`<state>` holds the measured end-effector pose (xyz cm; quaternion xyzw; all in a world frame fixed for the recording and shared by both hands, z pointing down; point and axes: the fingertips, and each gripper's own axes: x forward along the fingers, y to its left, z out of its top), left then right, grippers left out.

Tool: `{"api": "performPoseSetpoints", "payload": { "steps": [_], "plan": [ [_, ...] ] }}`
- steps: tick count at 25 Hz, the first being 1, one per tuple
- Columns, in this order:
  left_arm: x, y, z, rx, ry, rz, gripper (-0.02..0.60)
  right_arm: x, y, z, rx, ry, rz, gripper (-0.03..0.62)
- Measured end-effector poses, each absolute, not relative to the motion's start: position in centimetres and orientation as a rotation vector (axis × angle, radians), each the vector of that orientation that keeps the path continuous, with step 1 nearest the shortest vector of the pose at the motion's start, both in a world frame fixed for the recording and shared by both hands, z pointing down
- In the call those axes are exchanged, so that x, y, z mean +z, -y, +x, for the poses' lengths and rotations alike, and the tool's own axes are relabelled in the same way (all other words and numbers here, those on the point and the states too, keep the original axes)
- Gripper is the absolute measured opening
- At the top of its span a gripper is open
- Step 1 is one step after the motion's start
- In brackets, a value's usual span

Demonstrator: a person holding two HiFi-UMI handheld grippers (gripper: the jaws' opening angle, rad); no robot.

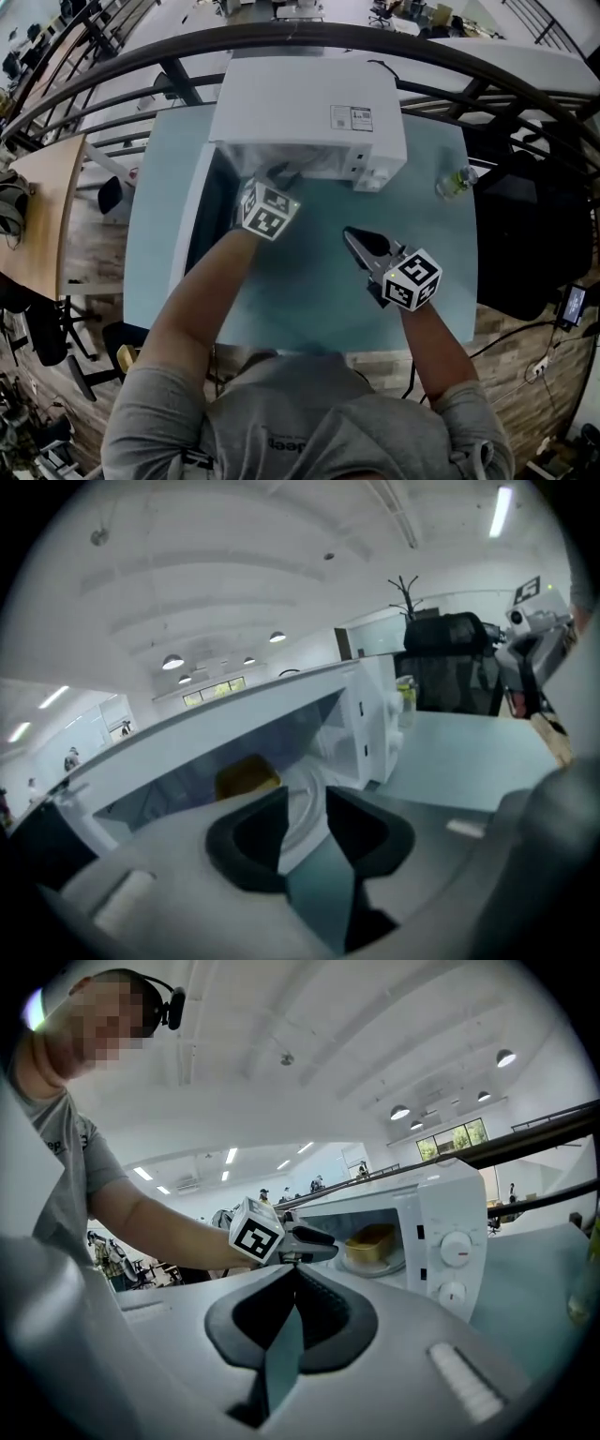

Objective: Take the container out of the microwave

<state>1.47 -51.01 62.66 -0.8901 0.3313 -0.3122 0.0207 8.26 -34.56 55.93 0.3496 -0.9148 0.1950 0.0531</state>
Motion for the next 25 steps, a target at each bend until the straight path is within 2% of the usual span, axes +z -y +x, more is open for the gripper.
{"api": "performPoseSetpoints", "payload": {
  "steps": [7, 14, 25],
  "plan": [
    [64.7, 55.4, 2.1, -1.019, -1.047, -2.651, 0.100, 58.7, 37.1, 9.2, 0.571, 2.754, 1.091, 0.003],
    [68.0, 58.2, 2.8, -1.234, -0.916, -2.465, 0.101, 60.6, 38.3, 9.0, 0.571, 2.759, 1.091, 0.003],
    [69.9, 60.6, 2.4, -1.404, -0.806, -2.250, 0.101, 63.7, 37.6, 7.6, 0.635, 2.763, 1.062, 0.003]
  ]
}}
